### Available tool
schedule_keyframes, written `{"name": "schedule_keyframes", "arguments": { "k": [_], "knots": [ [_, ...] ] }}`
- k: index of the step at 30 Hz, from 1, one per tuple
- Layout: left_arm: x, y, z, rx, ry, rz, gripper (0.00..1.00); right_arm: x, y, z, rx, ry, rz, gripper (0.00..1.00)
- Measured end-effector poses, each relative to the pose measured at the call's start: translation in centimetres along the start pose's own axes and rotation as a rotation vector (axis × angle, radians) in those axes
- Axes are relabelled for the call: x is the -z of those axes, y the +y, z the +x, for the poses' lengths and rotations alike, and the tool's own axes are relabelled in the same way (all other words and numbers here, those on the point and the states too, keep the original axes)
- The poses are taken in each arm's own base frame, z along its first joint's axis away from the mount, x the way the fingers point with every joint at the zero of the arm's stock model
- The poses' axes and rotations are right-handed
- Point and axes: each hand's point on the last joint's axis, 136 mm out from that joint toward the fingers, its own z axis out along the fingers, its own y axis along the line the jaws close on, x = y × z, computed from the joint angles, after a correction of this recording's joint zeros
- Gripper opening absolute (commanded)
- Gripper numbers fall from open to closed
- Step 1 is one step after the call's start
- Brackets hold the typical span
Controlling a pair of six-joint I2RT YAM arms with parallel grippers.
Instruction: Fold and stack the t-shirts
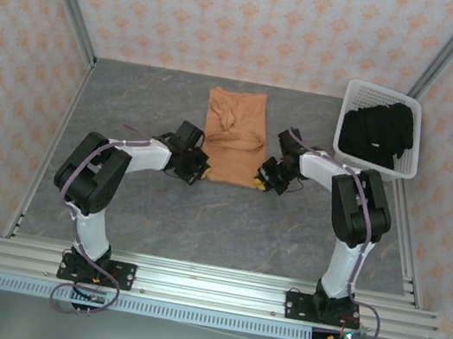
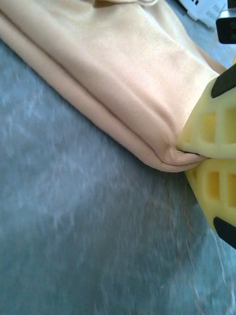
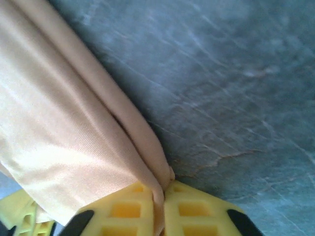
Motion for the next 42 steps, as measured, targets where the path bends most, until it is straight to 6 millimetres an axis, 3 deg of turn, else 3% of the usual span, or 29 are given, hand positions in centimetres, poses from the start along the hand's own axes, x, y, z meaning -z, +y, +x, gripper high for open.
{"name": "schedule_keyframes", "arguments": {
  "k": [2,5,11,14,16,18,24,27,30,35,38,42],
  "knots": [
    [0.6,-1.1,-0.5,-0.014,-0.014,0.004,0.0,0.6,0.8,-0.5,0.021,-0.021,0.005,0.0],
    [2.3,-4.2,-1.8,-0.042,-0.048,0.045,0.0,2.8,3.9,-1.8,0.063,-0.079,-0.03,0.0],
    [8.2,-11.1,-4.3,-0.111,-0.118,0.179,0.0,8.3,10.1,-4.0,0.148,-0.197,-0.14,0.0],
    [10.2,-12.6,-4.2,-0.151,-0.133,0.221,0.0,9.8,11.6,-4.0,0.173,-0.216,-0.178,0.0],
    [10.4,-11.5,-3.7,-0.164,-0.126,0.206,0.0,9.8,11.3,-3.3,0.172,-0.198,-0.175,0.0],
    [9.7,-9.1,-3.0,-0.164,-0.107,0.163,0.0,9.1,10.1,-2.2,0.169,-0.165,-0.156,0.0],
    [6.5,2.2,0.7,-0.185,0.009,-0.069,0.0,5.0,3.3,4.4,0.169,0.013,-0.022,0.0],
    [6.3,6.4,2.8,-0.211,0.073,-0.144,0.0,4.0,0.3,8.0,0.195,0.1,0.027,0.0],
    [6.7,9.4,4.8,-0.253,0.119,-0.179,0.0,3.8,-1.9,11.0,0.237,0.162,0.057,0.0],
    [8.8,12.3,7.7,-0.332,0.164,-0.183,0.0,5.1,-4.1,15.6,0.318,0.254,0.07,0.0],
    [10.6,12.6,9.2,-0.376,0.179,-0.158,0.0,6.5,-4.3,17.3,0.35,0.286,0.052,0.0],
    [14.1,11.4,10.1,-0.4,0.163,-0.055,0.0,8.9,-4.0,18.8,0.366,0.285,0.001,0.0]
  ]
}}
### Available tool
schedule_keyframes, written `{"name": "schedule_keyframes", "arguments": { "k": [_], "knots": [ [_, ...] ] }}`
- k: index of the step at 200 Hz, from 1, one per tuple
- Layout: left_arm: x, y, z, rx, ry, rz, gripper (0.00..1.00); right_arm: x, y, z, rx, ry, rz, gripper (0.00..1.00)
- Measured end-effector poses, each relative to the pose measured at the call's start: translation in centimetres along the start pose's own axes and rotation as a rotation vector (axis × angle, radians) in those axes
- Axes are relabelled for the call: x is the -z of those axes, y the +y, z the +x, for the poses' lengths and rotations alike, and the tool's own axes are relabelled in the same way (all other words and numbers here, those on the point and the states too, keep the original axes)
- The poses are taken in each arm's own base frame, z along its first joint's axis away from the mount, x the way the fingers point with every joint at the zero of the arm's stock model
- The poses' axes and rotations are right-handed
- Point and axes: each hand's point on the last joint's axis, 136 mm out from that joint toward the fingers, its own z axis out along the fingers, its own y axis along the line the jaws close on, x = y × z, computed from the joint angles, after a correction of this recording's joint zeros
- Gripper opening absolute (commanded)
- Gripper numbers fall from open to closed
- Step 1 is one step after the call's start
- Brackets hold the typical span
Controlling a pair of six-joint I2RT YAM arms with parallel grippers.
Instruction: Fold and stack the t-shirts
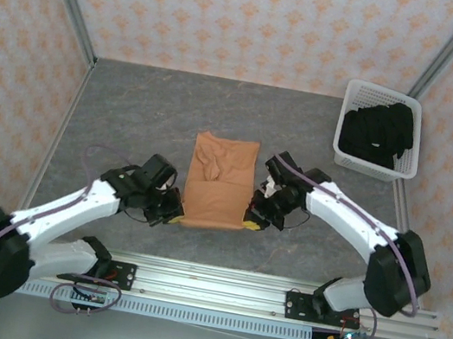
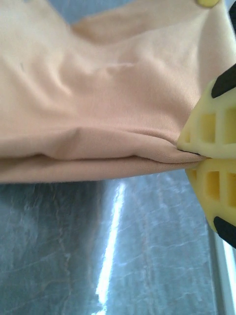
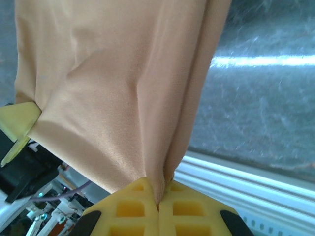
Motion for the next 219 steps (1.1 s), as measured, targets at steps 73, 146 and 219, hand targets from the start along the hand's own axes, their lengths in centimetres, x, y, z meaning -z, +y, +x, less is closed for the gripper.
{"name": "schedule_keyframes", "arguments": {
  "k": [73,146,219],
  "knots": [
    [5.3,-4.4,-1.3,0.108,-0.102,0.125,0.0,6.0,4.6,0.4,-0.035,-0.132,-0.129,0.0],
    [3.2,-7.6,-9.9,0.335,-0.156,0.07,0.03,7.0,6.4,-9.5,-0.234,-0.205,-0.131,0.0],
    [-5.8,-8.9,-24.3,0.414,-0.161,-0.063,0.56,2.8,5.4,-28.2,-0.374,-0.271,-0.09,0.42]
  ]
}}
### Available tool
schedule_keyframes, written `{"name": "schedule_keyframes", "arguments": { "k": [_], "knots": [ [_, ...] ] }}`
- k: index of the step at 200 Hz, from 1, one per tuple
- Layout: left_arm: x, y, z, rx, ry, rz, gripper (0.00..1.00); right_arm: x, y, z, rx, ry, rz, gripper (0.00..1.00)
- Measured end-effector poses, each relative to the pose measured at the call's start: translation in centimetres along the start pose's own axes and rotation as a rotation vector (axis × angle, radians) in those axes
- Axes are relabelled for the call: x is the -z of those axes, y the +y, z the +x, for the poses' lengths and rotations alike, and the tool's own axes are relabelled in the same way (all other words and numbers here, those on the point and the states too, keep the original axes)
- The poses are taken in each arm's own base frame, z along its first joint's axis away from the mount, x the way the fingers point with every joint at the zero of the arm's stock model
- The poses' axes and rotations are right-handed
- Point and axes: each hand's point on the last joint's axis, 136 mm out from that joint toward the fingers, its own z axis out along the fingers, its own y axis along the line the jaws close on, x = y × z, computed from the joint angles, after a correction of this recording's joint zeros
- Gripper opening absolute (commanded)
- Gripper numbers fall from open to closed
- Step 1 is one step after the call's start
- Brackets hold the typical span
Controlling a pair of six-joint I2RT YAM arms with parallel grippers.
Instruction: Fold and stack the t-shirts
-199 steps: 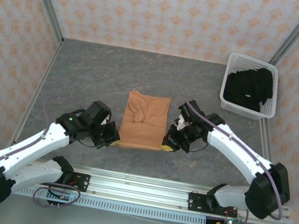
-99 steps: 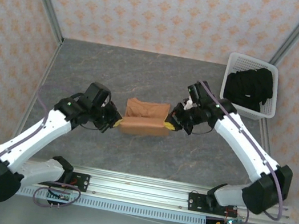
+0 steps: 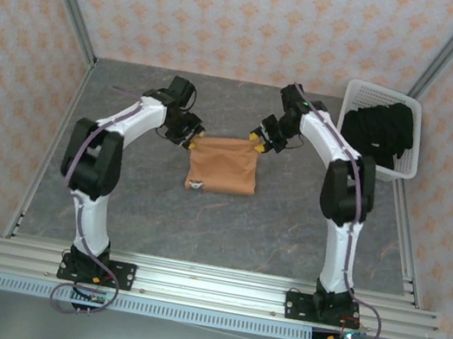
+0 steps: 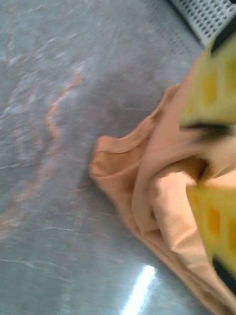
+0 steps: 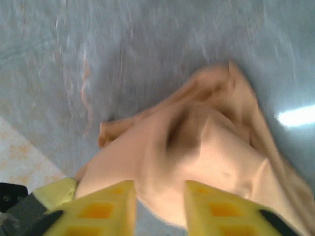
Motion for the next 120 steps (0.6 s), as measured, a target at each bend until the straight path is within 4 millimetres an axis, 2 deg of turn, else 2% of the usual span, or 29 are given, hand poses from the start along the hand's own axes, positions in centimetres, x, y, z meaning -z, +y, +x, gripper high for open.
{"name": "schedule_keyframes", "arguments": {
  "k": [4,16,30,42,58,67,71,72,73,77,86,90,96,106,120],
  "knots": [
    [-0.6,0.0,-0.4,-0.003,0.0,-0.009,0.59,-0.5,0.1,-0.7,-0.003,-0.005,0.002,0.45],
    [-1.6,0.2,-1.4,0.001,-0.005,-0.027,0.61,-1.2,0.0,-2.0,0.002,-0.023,0.021,0.51],
    [-1.2,0.5,-1.9,-0.008,-0.031,-0.051,0.62,-1.0,-0.2,-2.6,0.008,-0.049,0.048,0.54],
    [0.6,0.3,-1.9,-0.026,-0.076,-0.049,0.62,0.0,-0.1,-2.8,0.032,-0.087,0.058,0.56],
    [5.0,-0.2,-0.7,-0.059,-0.154,-0.002,0.62,2.2,-0.3,-2.2,0.066,-0.139,0.059,0.57],
    [7.7,-0.1,0.9,-0.075,-0.189,0.043,0.62,3.8,-0.5,-1.4,0.085,-0.166,0.052,0.57],
    [8.0,-0.1,1.1,-0.071,-0.194,0.049,0.61,4.5,-0.6,-1.0,0.096,-0.174,0.048,0.57],
    [9.3,0.2,1.9,-0.082,-0.206,0.075,0.62,4.5,-0.6,-1.0,0.096,-0.174,0.048,0.57],
    [9.7,0.1,2.4,-0.088,-0.205,0.083,0.62,4.8,-0.8,-0.7,0.096,-0.179,0.05,0.57],
    [10.4,0.2,3.0,-0.09,-0.208,0.097,0.62,5.9,-0.8,-0.1,0.107,-0.192,0.039,0.57],
    [12.4,0.8,5.9,-0.094,-0.211,0.178,0.62,7.5,-1.0,1.0,0.132,-0.221,0.003,0.58],
    [12.8,1.2,7.0,-0.092,-0.207,0.201,0.65,8.2,-1.2,1.6,0.14,-0.229,-0.012,0.58],
    [13.0,2.1,8.9,-0.087,-0.188,0.232,0.67,9.0,-2.0,2.7,0.152,-0.241,-0.035,0.58],
    [12.0,4.3,12.0,-0.071,-0.142,0.246,0.7,10.2,-3.6,4.6,0.154,-0.25,-0.065,0.6],
    [9.8,6.9,14.2,-0.024,-0.103,0.231,0.73,10.9,-5.7,6.8,0.149,-0.254,-0.12,0.62]
  ]
}}
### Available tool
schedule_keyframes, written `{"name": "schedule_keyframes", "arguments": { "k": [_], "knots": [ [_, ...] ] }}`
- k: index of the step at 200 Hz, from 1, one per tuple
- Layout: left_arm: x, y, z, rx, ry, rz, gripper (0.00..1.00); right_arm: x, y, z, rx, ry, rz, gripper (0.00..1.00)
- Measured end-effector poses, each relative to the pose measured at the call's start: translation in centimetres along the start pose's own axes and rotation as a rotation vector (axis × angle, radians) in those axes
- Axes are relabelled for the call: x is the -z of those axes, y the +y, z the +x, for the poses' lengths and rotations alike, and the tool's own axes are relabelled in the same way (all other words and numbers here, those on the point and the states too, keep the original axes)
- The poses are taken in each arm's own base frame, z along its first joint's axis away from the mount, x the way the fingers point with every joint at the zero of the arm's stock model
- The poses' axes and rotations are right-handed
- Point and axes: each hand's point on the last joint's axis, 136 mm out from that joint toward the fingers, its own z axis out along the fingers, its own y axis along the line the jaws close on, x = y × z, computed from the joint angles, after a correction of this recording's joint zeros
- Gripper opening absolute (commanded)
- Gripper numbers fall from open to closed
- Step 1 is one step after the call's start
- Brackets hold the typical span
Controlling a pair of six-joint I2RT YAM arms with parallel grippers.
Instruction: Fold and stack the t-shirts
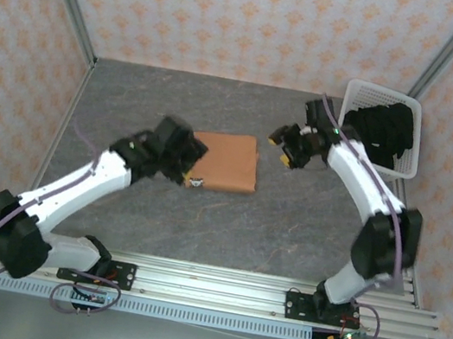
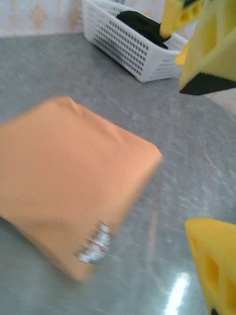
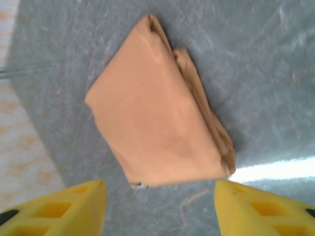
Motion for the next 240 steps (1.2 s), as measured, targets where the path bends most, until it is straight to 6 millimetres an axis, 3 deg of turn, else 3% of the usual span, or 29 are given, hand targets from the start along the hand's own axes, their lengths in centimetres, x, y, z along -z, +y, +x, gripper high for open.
{"name": "schedule_keyframes", "arguments": {
  "k": [22,35,62,102,114,141,162,194,218,240],
  "knots": [
    [-3.7,4.2,0.8,0.112,-0.033,-0.067,0.74,-0.1,-2.9,2.9,-0.05,0.01,-0.091,0.66],
    [-5.1,5.3,0.9,0.169,-0.061,-0.073,0.74,-0.6,-5.0,4.5,-0.095,0.032,-0.118,0.66],
    [-7.4,4.0,1.7,0.259,-0.076,-0.006,0.74,-1.3,-6.9,6.2,-0.155,0.064,-0.151,0.66],
    [-10.9,3.5,2.6,0.342,-0.1,0.042,0.69,-0.3,-5.6,6.4,-0.14,0.062,-0.226,0.66],
    [-12.1,3.6,2.4,0.341,-0.117,0.041,0.61,0.0,-5.2,6.4,-0.131,0.06,-0.237,0.66],
    [-14.4,3.1,2.1,0.344,-0.144,0.038,0.22,0.2,-5.2,6.5,-0.125,0.062,-0.241,0.65],
    [-15.4,1.3,1.8,0.363,-0.141,0.087,0.04,0.2,-5.4,6.7,-0.124,0.069,-0.232,0.65],
    [-15.4,0.7,-1.0,0.387,-0.179,0.106,0.0,0.5,-5.9,7.1,-0.112,0.074,-0.214,0.64],
    [-14.5,1.5,-5.3,0.396,-0.237,0.104,0.0,0.6,-5.9,7.2,-0.099,0.077,-0.204,0.64],
    [-12.9,2.3,-10.8,0.391,-0.295,0.098,0.0,0.9,-5.6,7.1,-0.087,0.075,-0.206,0.64]
  ]
}}
